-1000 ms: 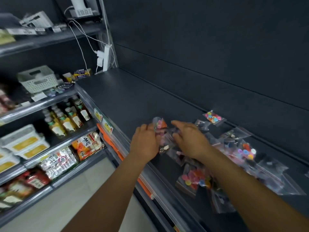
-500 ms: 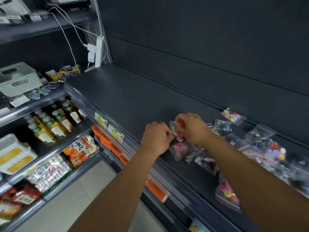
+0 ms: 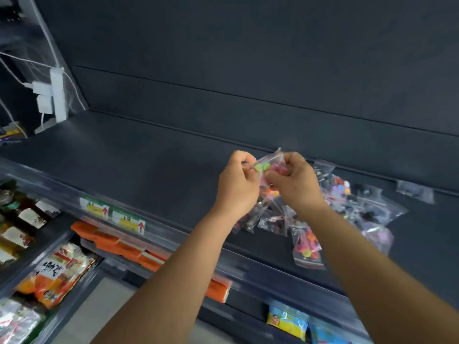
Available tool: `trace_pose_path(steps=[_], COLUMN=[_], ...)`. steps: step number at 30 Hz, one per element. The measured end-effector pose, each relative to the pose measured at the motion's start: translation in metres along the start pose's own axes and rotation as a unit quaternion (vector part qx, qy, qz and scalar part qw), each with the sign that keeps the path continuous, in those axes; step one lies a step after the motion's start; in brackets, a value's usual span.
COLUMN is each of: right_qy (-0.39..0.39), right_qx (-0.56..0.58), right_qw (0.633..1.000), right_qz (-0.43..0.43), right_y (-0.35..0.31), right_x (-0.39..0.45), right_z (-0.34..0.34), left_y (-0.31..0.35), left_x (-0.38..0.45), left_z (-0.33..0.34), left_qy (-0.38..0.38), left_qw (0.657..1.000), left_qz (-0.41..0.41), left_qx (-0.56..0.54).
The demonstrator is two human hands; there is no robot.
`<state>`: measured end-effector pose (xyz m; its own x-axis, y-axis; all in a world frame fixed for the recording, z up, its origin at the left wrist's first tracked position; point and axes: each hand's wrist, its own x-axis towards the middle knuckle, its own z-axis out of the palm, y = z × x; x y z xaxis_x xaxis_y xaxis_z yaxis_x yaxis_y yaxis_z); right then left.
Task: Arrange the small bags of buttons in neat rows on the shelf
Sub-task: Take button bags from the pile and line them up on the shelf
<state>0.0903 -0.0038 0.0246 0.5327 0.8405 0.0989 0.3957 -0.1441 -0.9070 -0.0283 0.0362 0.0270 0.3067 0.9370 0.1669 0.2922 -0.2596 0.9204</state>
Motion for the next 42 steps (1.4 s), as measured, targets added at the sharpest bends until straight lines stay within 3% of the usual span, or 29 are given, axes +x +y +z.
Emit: trace_pose_path(steps=[3,6,11,17,22,26,32,38,42], right_qy=[0.042,0.059,0.06,0.125,0.121,0.129,0.236,0.303,0.343], right_qx=[-0.009,-0.023,0.036,0.11,0.074,0.057,0.076,0.159,0.152], right_qw=[0.999,0.998,0.996,0.983,0.983,0.985,0.961,0.931,0.916], right_qz=[0.015,0.023,0.046,0.081,0.118,0.095,0.125,0.124,0.139], right_y=[0.008,0.017,0.038,0.079,0.114,0.133,0.168,0.182,0.189], right_x=[-0.012,-0.027,-0.056,-0.088,-0.109,-0.127,-0.138,-0.145,-0.148], right_z=[-0.034,-0.074,-0.151,-0.255,-0.344,-0.4,-0.458,-0.492,-0.517], left_y=[0.02,0.035,0.066,0.118,0.158,0.183,0.21,0.224,0.234], left_x=[-0.008,-0.018,-0.038,-0.08,-0.121,-0.146,-0.171,-0.177,-0.182], left_z=[0.03,0.067,0.133,0.223,0.298,0.346,0.406,0.458,0.488], left_qy=[-0.058,-0.1,-0.113,-0.155,-0.168,-0.188,-0.268,-0.327,-0.368], left_qw=[0.995,0.991,0.989,0.981,0.979,0.973,0.947,0.932,0.92], left_qz=[-0.024,-0.017,0.011,0.003,0.013,-0.006,-0.055,-0.026,-0.004], left_qx=[-0.079,-0.089,-0.097,-0.115,-0.112,-0.135,-0.168,-0.155,-0.139])
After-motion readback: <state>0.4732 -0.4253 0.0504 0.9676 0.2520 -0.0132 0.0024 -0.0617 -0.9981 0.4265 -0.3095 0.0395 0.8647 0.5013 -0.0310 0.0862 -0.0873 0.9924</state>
